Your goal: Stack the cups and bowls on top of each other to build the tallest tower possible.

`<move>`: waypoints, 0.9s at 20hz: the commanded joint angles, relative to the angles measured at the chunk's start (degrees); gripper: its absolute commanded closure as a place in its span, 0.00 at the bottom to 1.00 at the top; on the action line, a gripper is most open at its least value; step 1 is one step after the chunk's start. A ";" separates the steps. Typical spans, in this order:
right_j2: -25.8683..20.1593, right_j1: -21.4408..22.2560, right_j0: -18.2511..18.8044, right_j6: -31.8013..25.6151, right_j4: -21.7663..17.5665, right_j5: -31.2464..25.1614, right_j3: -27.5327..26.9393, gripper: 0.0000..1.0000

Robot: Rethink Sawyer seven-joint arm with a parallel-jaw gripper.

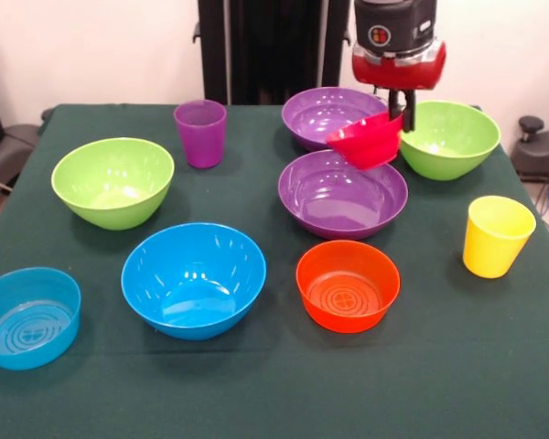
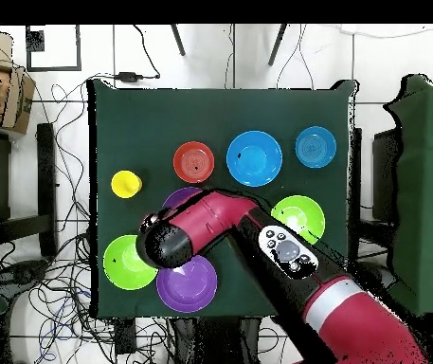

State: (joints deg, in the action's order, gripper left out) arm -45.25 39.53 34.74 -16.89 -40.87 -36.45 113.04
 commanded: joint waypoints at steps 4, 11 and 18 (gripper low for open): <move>6.19 -5.01 -2.32 9.79 -8.25 3.14 -5.91 1.00; 7.79 -5.83 -4.15 11.15 -9.54 3.41 -7.38 1.00; 6.90 -5.24 -4.13 9.54 -7.59 1.37 -8.09 1.00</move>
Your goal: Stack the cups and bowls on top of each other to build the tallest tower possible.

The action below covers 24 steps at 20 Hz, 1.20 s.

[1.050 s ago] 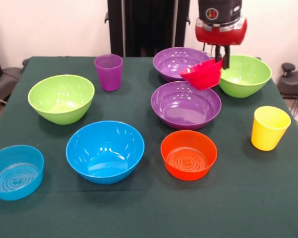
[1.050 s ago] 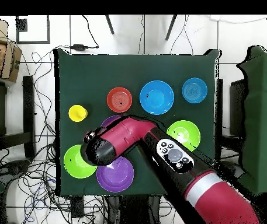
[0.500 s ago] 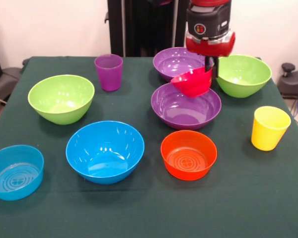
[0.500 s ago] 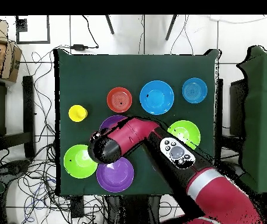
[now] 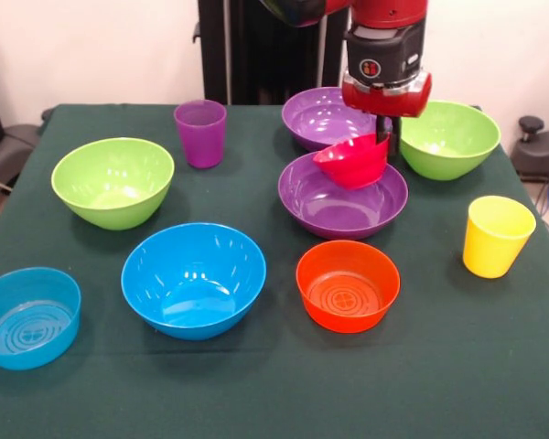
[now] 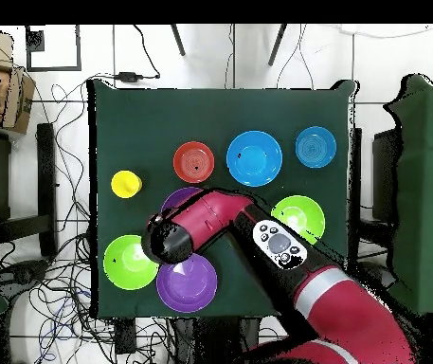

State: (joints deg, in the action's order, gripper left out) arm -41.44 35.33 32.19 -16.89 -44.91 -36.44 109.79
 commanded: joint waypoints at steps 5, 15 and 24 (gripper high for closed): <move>2.55 -0.23 -1.74 8.95 -2.26 -0.29 -5.31 1.00; 1.27 -0.35 -0.86 6.41 -0.59 -2.57 -6.86 1.00; 0.40 -1.51 0.91 2.40 0.07 -4.90 -9.58 1.00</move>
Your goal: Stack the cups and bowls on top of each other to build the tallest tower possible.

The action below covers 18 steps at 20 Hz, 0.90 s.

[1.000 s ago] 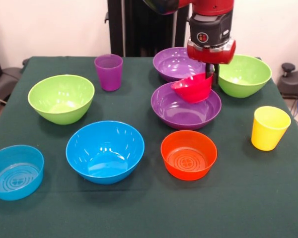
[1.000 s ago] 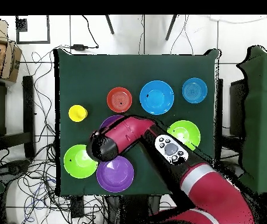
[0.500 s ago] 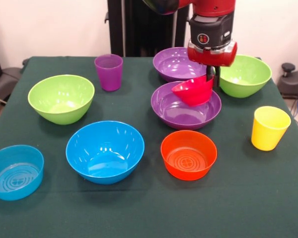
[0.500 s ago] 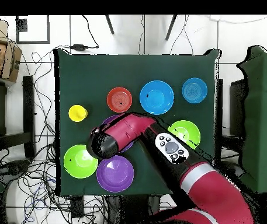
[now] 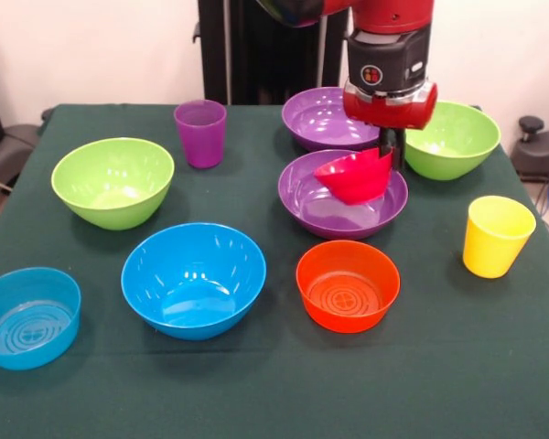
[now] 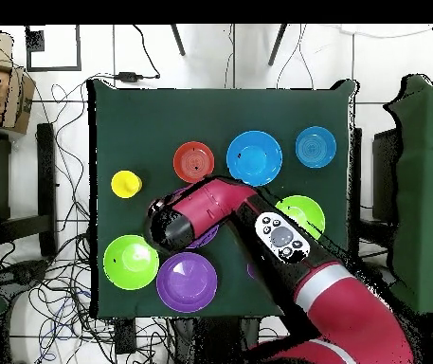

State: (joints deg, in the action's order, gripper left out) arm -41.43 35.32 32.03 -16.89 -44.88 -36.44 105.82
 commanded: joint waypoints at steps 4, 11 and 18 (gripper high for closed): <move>0.39 -1.25 1.02 2.57 -0.13 -4.69 -4.89 1.00; 2.35 -0.64 -0.45 7.49 -0.84 -2.56 -5.37 0.00; 2.91 -1.59 -1.74 6.39 -1.28 -4.14 -5.94 0.00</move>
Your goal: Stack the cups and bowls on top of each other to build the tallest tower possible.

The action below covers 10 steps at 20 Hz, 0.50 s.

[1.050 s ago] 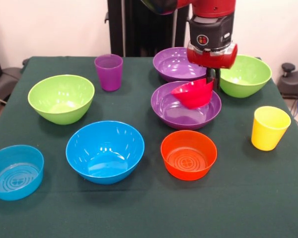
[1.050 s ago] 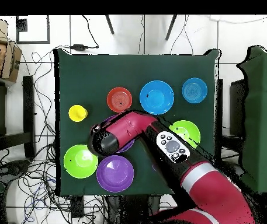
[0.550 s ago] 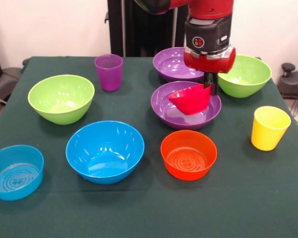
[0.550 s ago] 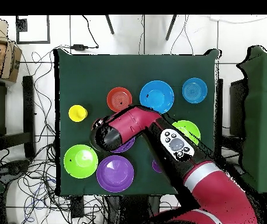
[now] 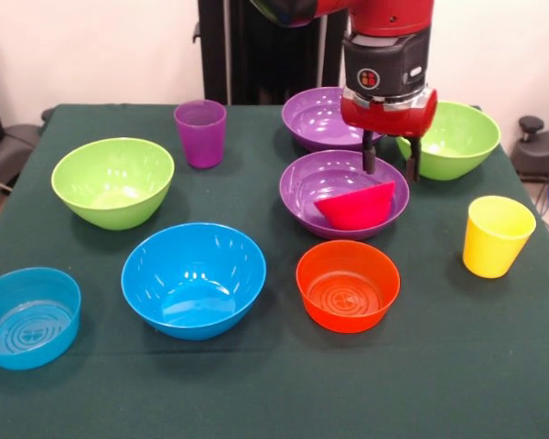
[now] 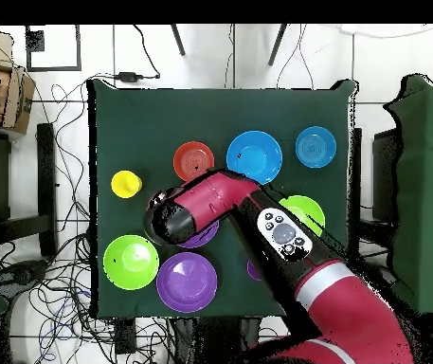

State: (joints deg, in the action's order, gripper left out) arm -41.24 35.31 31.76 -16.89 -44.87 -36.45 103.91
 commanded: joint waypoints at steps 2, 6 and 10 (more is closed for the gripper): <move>2.70 -2.04 -1.41 6.30 -1.27 -3.89 -4.14 0.00; 2.95 -2.23 -1.54 6.63 -1.61 -3.32 -3.79 0.00; 3.24 -2.53 -2.05 7.30 -1.95 -2.81 -3.78 0.00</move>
State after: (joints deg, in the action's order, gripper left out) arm -41.22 35.30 31.37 -16.89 -44.87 -36.45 103.37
